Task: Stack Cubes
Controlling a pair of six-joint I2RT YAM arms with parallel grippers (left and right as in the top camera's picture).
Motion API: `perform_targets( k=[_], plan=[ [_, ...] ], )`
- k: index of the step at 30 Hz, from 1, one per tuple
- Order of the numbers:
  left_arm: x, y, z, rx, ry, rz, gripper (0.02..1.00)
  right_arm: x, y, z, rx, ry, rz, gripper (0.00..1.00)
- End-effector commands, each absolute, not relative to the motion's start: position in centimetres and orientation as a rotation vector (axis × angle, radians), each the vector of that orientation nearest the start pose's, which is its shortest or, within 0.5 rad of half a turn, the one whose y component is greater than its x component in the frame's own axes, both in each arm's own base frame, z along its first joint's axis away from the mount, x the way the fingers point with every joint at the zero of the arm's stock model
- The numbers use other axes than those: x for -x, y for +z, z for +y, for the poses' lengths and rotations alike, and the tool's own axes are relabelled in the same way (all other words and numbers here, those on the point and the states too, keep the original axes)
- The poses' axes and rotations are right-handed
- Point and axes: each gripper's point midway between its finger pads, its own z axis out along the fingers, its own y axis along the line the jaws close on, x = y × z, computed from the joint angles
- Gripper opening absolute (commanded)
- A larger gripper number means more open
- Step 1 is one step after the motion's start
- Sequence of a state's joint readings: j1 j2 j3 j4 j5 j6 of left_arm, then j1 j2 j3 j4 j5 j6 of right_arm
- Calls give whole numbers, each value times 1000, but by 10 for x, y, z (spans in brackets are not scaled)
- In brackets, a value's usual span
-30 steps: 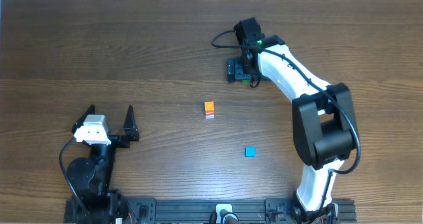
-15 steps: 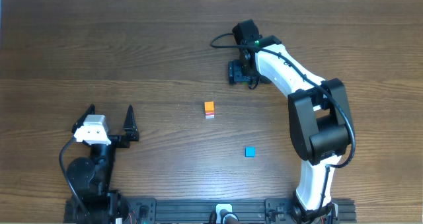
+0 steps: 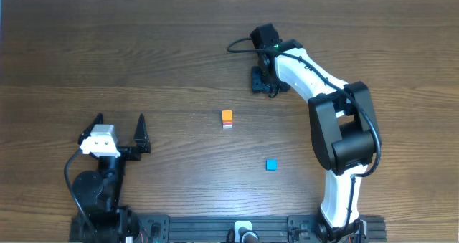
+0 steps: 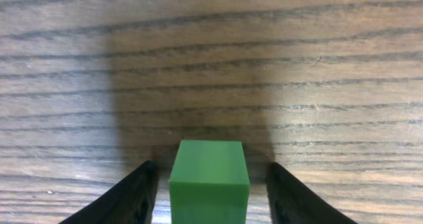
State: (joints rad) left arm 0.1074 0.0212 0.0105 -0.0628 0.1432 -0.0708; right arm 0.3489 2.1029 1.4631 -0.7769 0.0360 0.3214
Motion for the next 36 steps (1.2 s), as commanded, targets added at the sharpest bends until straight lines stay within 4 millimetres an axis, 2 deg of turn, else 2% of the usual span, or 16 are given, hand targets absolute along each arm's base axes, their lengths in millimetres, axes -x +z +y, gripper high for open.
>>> perform_targets(
  k=[1,11,15,18,19,22,23,25,26,30,32,36],
  plan=[
    [-246,158,2,22,-82,1641,1000,-407,2,148,31,47,2964,454],
    [-246,158,2,22,-82,1642,1000,-408,4,149,34,56,2962,213],
    [-246,158,2,22,-82,1641,1000,-409,11,151,33,66,2952,174],
    [-246,158,2,22,-82,1641,1000,-412,29,152,32,80,2923,141],
    [-246,158,2,22,-82,1642,1000,-412,47,153,34,92,2902,119],
    [-246,158,2,22,-82,1642,1000,-407,80,158,45,115,2864,91],
    [-246,158,2,22,-82,1642,1000,-403,94,161,58,124,2849,16],
    [-246,158,2,22,-82,1642,1000,-393,116,167,61,143,2831,9],
    [-246,158,2,22,-82,1641,1000,-379,137,174,94,159,2816,9],
    [-246,158,2,22,-82,1642,1000,-339,171,196,144,202,2807,9],
    [-246,158,2,22,-82,1642,1000,-322,180,208,170,224,2807,3],
    [-246,158,2,22,-82,1642,1000,-294,184,235,228,254,2821,12]
  ],
)
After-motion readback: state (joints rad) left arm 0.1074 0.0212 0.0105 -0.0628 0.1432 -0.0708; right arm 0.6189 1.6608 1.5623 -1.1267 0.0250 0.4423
